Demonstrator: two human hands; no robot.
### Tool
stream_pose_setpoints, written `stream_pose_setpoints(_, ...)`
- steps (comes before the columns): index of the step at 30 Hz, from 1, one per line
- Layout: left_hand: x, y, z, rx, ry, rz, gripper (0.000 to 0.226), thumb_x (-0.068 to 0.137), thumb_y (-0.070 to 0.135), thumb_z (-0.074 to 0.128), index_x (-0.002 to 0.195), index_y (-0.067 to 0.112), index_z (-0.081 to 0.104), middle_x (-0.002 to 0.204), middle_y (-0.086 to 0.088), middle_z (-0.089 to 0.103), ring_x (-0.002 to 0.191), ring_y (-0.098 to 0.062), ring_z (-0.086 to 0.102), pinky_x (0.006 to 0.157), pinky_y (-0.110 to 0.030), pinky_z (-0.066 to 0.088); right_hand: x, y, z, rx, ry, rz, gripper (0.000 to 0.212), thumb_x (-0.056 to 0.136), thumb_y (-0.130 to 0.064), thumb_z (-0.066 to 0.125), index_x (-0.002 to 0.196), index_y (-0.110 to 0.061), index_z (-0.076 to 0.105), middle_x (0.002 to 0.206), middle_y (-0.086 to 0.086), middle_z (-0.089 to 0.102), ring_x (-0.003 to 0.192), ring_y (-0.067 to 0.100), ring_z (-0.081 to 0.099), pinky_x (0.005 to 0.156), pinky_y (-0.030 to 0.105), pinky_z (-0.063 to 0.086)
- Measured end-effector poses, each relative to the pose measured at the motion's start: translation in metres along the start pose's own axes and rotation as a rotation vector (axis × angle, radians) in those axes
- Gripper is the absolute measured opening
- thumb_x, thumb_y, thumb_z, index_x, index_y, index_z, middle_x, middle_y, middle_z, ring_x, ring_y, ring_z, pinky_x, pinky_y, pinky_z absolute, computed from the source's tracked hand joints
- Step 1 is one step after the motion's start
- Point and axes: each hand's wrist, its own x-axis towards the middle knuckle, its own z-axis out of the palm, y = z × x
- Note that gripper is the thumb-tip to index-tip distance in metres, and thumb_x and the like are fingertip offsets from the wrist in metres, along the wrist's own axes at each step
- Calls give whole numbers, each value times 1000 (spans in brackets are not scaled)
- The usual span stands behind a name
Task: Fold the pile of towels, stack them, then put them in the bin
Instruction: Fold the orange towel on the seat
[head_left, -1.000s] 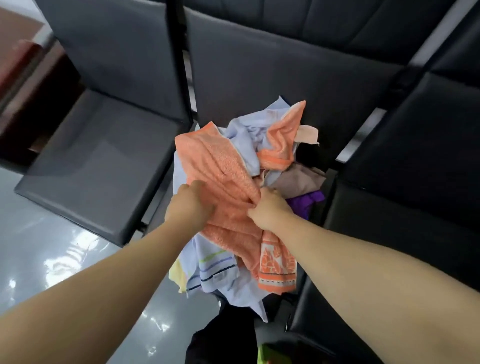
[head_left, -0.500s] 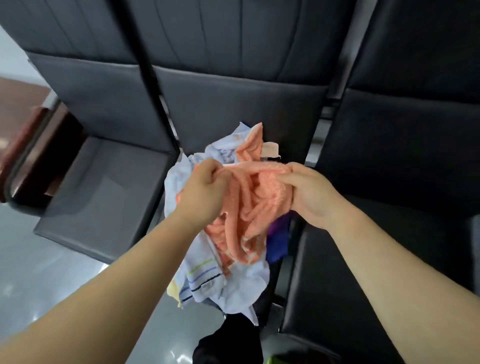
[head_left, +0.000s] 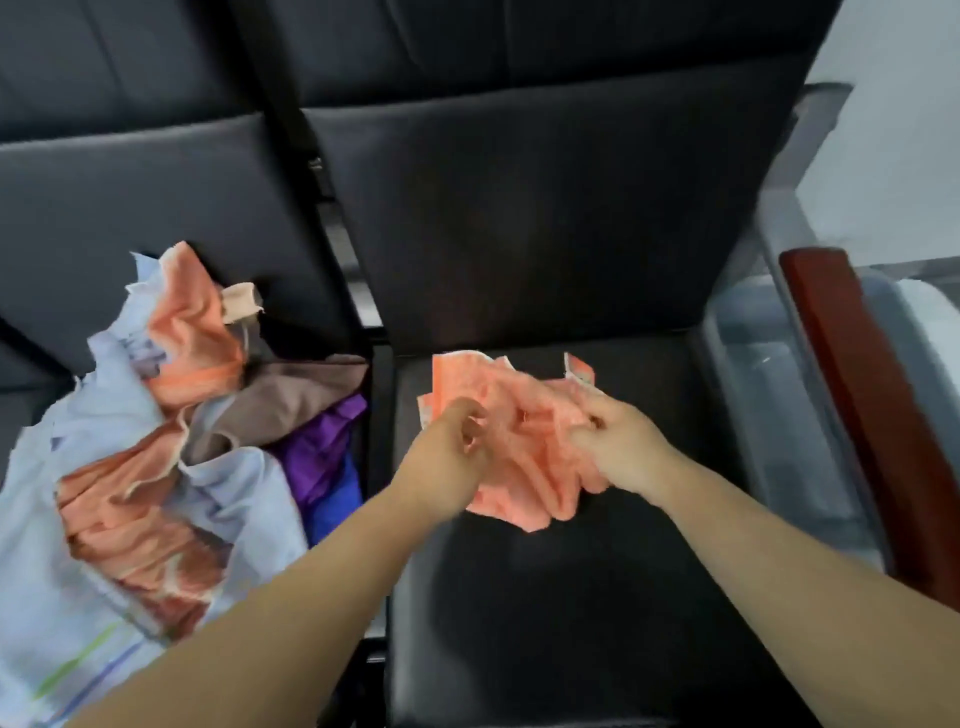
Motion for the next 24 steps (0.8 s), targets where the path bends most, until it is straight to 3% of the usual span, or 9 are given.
stream_pose_setpoints(2, 18, -35, 44, 116, -90, 69, 44, 96, 22, 58, 139, 27, 51, 132, 8, 57, 119, -15, 55, 94, -27, 45, 25, 49, 17, -189, -13, -29, 11, 98, -28, 61, 89, -33, 59, 89, -10, 60, 80, 14, 60, 62, 26, 43)
stream_pose_setpoints(4, 36, -66, 76, 278, -73, 198, 49, 93, 30, 59, 142, 23, 51, 133, 4, 55, 122, -20, 50, 104, -36, 42, 46, 87, 30, -314, 9, -74, 4, 97, -28, 60, 98, -31, 61, 98, -13, 58, 91, 12, 59, 71, 26, 44)
stream_pose_setpoints(6, 50, -87, 93, 410, 63, 308, 49, 87, 41, 59, 134, 26, 56, 121, 3, 57, 110, -25, 52, 97, -43, 44, 62, 110, 38, -393, 85, -162, 23, 96, -33, 61, 119, -29, 63, 111, -16, 54, 106, 12, 56, 83, 31, 46)
stream_pose_setpoints(11, 72, -108, 112, 473, 332, 463, 38, 85, 44, 60, 120, 29, 62, 109, 4, 58, 99, -26, 56, 86, -45, 47, 75, 123, 49, -399, 266, -273, 27, 96, -50, 60, 119, -36, 61, 107, -19, 58, 98, 10, 56, 72, 32, 40)
stream_pose_setpoints(16, 70, -109, 112, 419, 328, 476, 22, 91, 35, 61, 110, 25, 63, 104, 4, 61, 99, -23, 59, 88, -44, 50, 68, 127, 55, -386, 267, -328, 43, 97, -48, 60, 139, -37, 56, 127, -14, 62, 96, 10, 64, 73, 30, 53)
stream_pose_setpoints(20, 30, -110, 112, 442, 272, 398, 9, 92, 29, 63, 98, 26, 58, 97, 8, 64, 95, -19, 60, 82, -37, 48, 36, 142, 53, -337, 125, -342, 56, 94, -32, 67, 147, -38, 50, 119, -8, 65, 71, 18, 75, 70, 35, 64)
stream_pose_setpoints(22, 8, -118, 114, 425, 215, 346, 13, 91, 30, 63, 99, 29, 53, 96, 10, 62, 92, -16, 61, 77, -32, 45, 21, 154, 54, -332, 89, -319, 42, 94, -24, 67, 133, -38, 58, 110, -4, 69, 71, 21, 76, 67, 34, 64)
stream_pose_setpoints(24, -12, -123, 114, 384, 180, 344, 26, 89, 37, 66, 107, 31, 48, 103, 11, 58, 93, -14, 60, 78, -29, 45, 7, 164, 53, -393, 108, -329, 23, 94, -25, 67, 115, -36, 66, 112, 0, 71, 84, 21, 75, 70, 32, 62)
